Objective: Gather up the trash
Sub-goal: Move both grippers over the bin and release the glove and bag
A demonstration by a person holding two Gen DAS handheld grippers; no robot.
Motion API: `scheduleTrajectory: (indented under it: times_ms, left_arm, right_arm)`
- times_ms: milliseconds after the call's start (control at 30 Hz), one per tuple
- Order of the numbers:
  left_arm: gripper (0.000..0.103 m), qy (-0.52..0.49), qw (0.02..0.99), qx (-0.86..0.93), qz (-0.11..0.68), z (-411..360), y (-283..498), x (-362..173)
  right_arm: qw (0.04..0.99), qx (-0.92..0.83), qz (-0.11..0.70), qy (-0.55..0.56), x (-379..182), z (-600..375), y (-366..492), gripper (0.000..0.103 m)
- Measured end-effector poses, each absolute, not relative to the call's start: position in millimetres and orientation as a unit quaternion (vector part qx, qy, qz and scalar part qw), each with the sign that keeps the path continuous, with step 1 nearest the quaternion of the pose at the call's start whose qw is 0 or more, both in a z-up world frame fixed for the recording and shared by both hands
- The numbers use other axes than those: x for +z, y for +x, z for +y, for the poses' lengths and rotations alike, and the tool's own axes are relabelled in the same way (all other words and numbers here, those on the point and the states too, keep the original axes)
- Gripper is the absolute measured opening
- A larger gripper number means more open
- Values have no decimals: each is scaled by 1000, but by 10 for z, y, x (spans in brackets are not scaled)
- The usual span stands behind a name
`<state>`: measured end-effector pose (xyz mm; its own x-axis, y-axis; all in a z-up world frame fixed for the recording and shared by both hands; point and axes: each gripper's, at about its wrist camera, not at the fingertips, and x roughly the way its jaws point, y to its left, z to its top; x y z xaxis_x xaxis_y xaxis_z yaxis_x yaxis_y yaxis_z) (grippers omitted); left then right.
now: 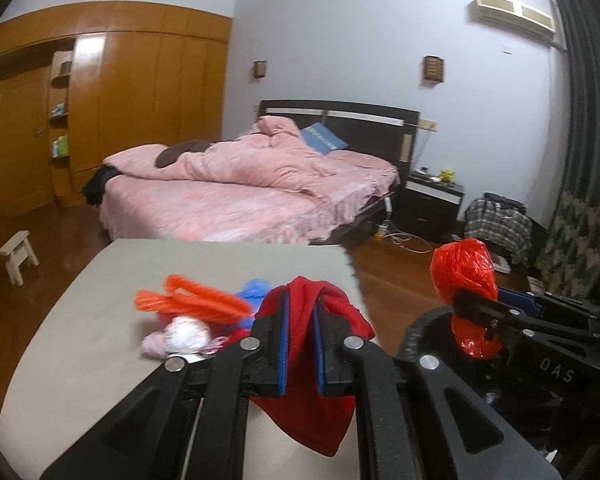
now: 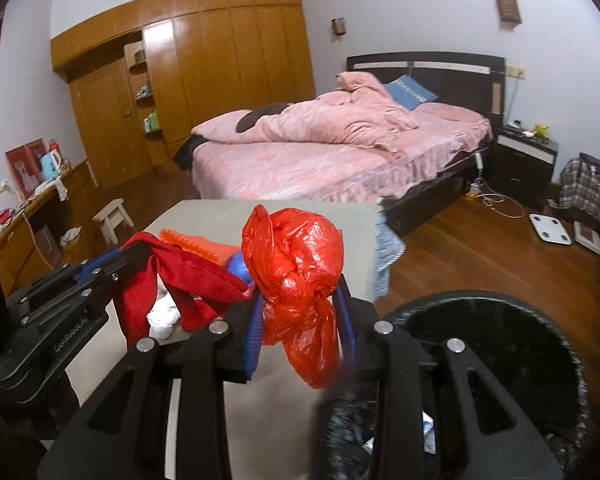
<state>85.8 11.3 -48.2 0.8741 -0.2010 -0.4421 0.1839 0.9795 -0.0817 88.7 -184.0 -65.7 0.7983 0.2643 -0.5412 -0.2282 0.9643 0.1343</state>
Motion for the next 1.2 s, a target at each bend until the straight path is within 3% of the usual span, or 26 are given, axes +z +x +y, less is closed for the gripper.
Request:
scheduleTrajectory:
  times_ms: [667,833,867,900,967,1200]
  left_arm:
    - [10,7,942,-245,230,-1255,817,-509]
    - [10,17,928,-281,244,-1547,835,-598]
    - [15,18,922,-293,251,-1615,851,-625]
    - [29,19,920,-298,255,-1642,851,-638]
    - [45,14,916,-307,258,-1659,837,-656]
    - [65,9,922,-287,262,-1508,838,-664]
  right_arm:
    - [955,-9,291,49,-823,-3125,402,32]
    - [952,-39,298,53,-918,-3358,350,37]
    - [951,-45,301,53,-942,-3396,339,39]
    - [950,-51,305,54,-972,-3433,330,46]
    - [948,-63,306,56,-1011,-3490,291,56]
    - [950,-89,296,55,-1053,-3602,183,89]
